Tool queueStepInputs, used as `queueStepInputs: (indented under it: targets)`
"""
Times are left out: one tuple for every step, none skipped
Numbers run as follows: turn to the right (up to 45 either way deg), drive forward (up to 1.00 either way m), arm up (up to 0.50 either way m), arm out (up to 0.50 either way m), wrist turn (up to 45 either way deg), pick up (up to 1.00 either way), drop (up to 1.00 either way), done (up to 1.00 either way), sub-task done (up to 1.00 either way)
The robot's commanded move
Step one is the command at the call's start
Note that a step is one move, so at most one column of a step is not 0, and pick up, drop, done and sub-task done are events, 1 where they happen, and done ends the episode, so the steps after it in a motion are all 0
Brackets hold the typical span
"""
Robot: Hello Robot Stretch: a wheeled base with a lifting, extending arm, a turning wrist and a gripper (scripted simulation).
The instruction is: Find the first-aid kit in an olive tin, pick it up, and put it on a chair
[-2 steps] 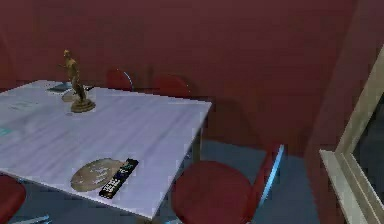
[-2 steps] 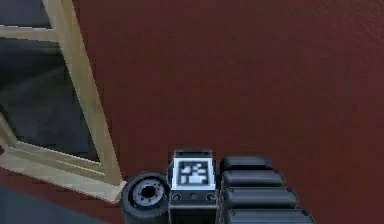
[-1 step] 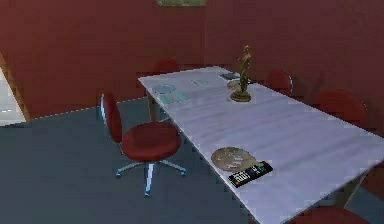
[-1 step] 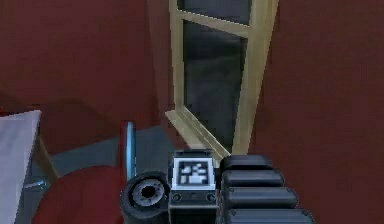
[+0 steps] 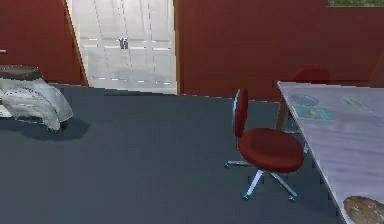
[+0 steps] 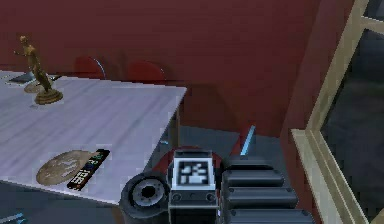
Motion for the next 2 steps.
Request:
queueStepInputs:
  targets:
    - [0.0, 0.05, 0.0, 0.0, 0.0, 0.0, 0.0, 0.0, 0.0]
    - [36.0, 0.0, 0.0, 0.0, 0.0, 0.0, 0.0, 0.0, 0.0]
